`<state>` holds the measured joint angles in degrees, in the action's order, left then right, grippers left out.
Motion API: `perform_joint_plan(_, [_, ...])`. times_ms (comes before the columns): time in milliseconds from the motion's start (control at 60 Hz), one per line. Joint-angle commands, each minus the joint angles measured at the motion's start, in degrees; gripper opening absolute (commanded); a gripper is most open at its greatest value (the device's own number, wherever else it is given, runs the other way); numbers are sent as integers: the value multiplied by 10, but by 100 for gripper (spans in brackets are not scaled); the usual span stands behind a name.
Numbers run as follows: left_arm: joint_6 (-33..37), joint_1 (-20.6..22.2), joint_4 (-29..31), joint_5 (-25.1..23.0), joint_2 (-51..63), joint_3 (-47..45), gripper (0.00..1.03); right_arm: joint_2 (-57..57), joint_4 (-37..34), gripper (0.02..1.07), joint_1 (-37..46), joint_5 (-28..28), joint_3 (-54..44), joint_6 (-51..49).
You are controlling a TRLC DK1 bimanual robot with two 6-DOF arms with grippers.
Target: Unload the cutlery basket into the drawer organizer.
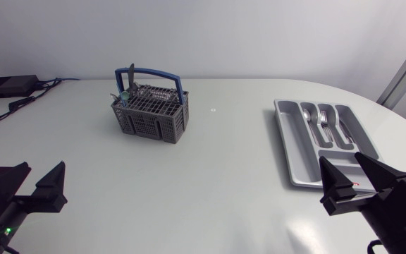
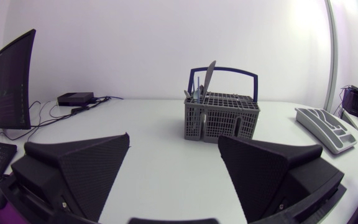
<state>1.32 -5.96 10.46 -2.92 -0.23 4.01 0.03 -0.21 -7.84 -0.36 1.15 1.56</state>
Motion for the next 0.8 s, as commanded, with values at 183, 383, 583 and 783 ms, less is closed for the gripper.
perform_joint_plan(183, [-21, -7, -11, 2, -6, -1, 99, -5, 6, 103, -5, 0, -12, 13])
perform_joint_plan(383, [-21, -6, -10, 2, -6, 8, 99, -5, 6, 103, -6, -1, 7, 12])
perform_joint_plan(583, [-24, -3, -16, 2, 9, 83, 97, 37, 49, 102, -19, -3, 51, -16])
perform_joint_plan(783, [-39, 17, -33, 2, 140, 158, 97, 195, 92, 102, -37, -1, 130, -17])
